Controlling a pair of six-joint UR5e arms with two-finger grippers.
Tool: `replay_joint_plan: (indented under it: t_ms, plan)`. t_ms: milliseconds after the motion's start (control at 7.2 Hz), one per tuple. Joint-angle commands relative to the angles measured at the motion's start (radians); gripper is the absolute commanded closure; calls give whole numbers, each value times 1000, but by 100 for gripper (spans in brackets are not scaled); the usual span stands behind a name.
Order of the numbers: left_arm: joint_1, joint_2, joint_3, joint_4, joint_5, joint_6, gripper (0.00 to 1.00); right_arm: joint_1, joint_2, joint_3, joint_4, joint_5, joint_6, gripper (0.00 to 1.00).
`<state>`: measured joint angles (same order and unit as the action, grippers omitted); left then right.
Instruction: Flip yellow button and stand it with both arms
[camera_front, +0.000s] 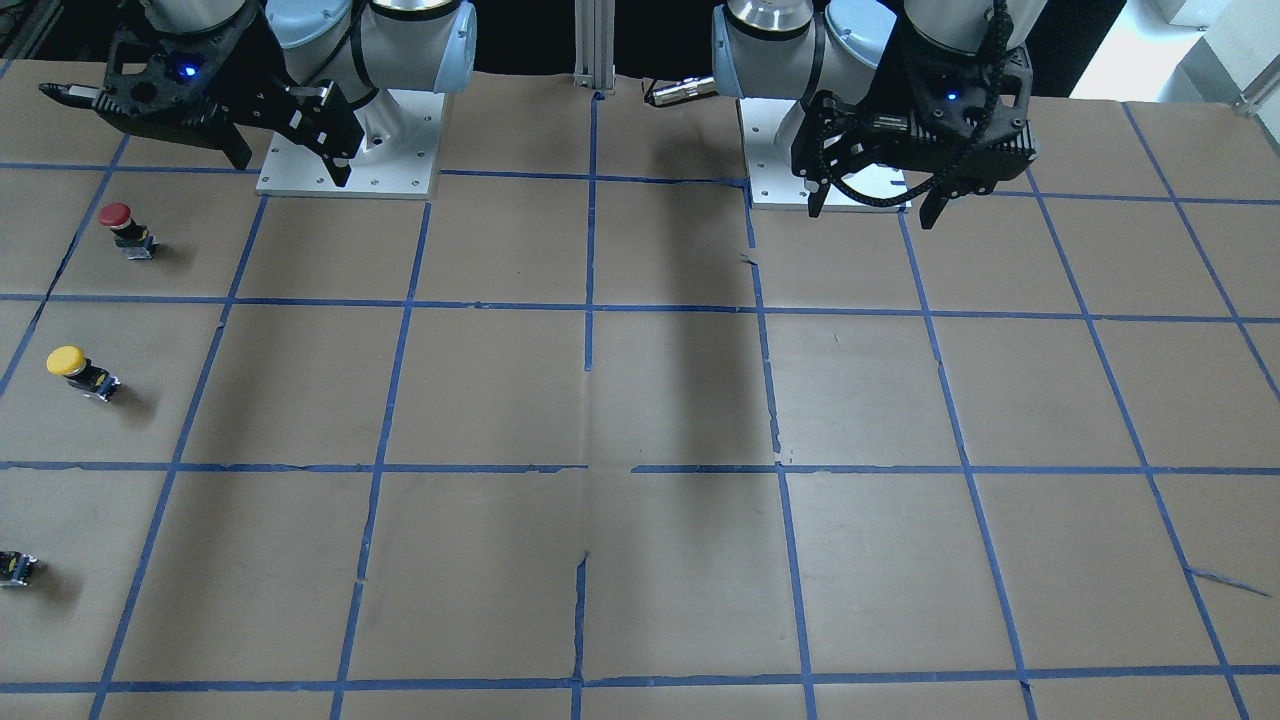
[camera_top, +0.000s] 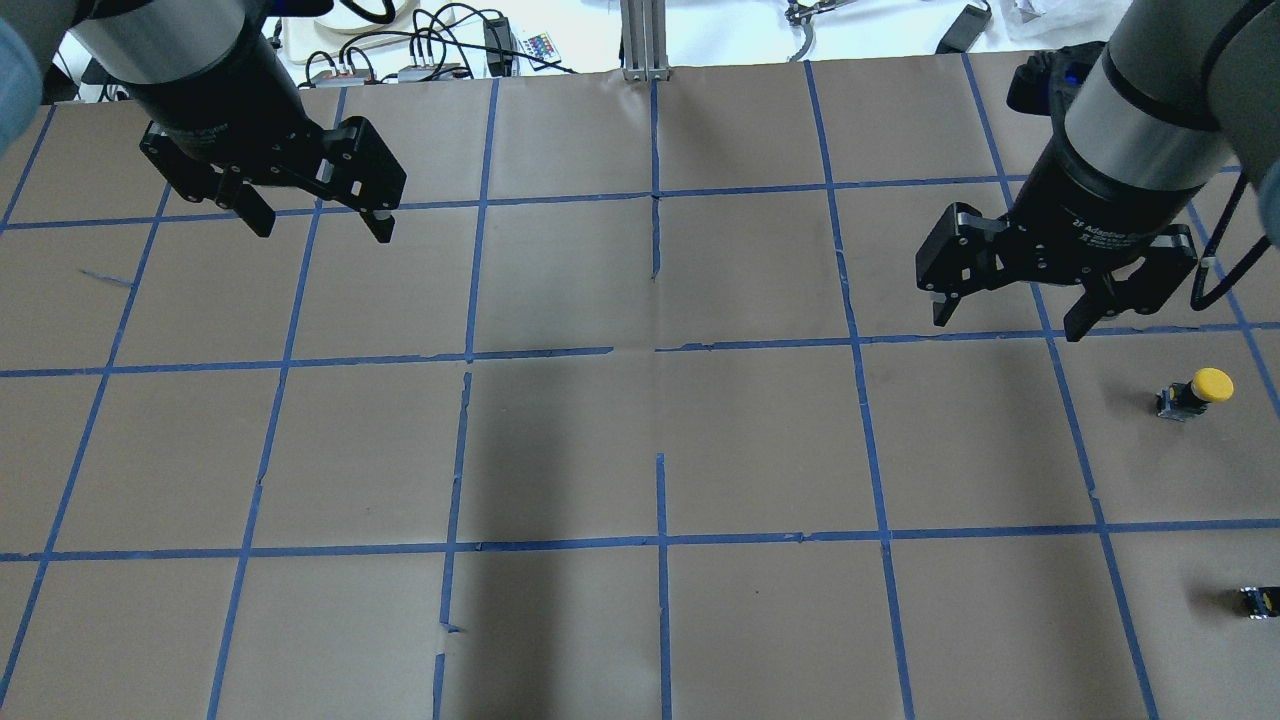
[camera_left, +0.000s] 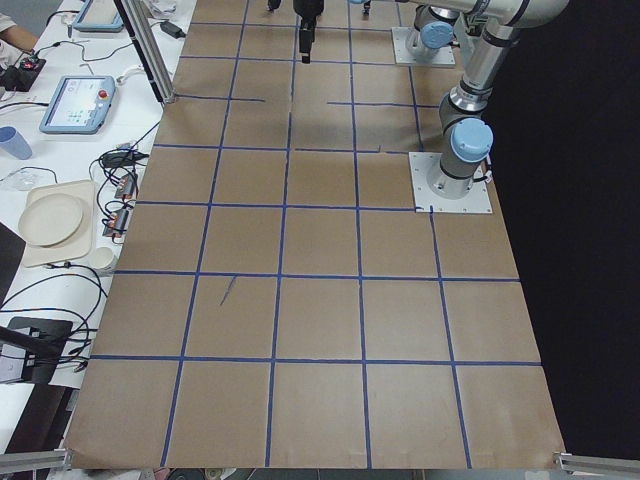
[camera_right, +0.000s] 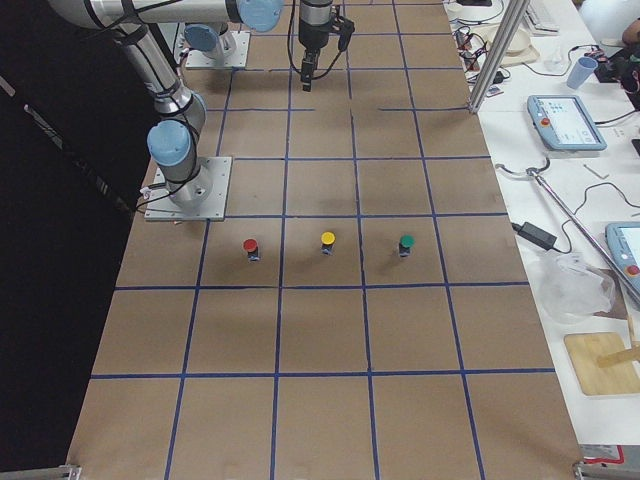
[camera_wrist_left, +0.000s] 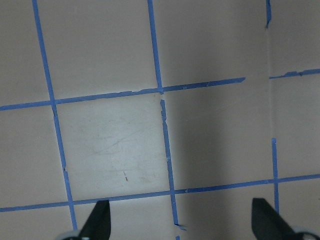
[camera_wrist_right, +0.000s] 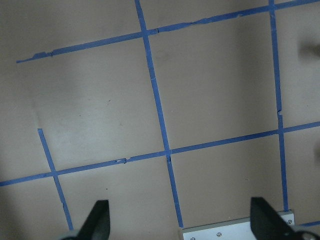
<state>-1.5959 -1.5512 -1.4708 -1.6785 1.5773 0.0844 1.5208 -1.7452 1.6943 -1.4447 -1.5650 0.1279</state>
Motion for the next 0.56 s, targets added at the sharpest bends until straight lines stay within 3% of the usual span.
replay_joint_plan:
  t_ms: [0,417]
  plan:
    - [1,-4,9,2,4,3,0,1,-2,-2,0,2,-7,0]
    - [1,-4,9,0,4,3,0,10,-2,-4,0,8,-7,0]
